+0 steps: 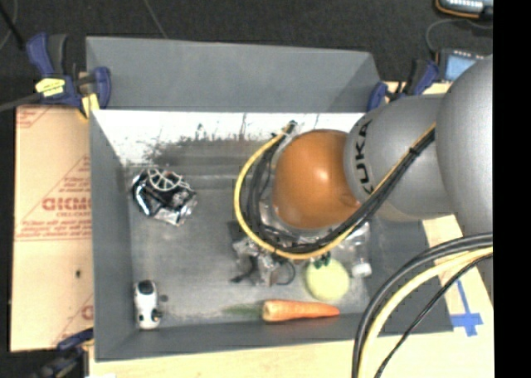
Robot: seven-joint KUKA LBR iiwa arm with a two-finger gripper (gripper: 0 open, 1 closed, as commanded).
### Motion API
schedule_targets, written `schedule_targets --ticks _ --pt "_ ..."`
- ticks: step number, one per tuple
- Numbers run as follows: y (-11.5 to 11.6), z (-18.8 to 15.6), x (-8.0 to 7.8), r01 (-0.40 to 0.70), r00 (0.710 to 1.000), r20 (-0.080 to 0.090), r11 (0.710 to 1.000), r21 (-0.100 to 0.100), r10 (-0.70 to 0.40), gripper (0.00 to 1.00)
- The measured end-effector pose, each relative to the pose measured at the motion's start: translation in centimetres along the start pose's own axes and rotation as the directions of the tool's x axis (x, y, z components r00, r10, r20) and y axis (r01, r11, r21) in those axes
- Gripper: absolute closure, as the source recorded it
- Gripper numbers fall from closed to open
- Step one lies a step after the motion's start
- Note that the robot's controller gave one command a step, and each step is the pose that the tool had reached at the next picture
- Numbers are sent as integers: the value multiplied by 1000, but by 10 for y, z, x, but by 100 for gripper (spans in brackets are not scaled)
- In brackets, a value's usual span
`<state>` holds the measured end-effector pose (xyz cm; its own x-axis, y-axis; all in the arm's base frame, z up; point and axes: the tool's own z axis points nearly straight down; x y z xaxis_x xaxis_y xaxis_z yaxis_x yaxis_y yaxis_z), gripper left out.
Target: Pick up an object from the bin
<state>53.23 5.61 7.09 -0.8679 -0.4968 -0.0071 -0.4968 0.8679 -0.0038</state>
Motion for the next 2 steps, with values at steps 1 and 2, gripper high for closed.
schedule_targets --ticks 1,2 --pt "0 -43 3 -12 1000 -5 1000 -3 12 100" --pt "-3 -97 3 1 1000 -2 1000 -1 -1 100"
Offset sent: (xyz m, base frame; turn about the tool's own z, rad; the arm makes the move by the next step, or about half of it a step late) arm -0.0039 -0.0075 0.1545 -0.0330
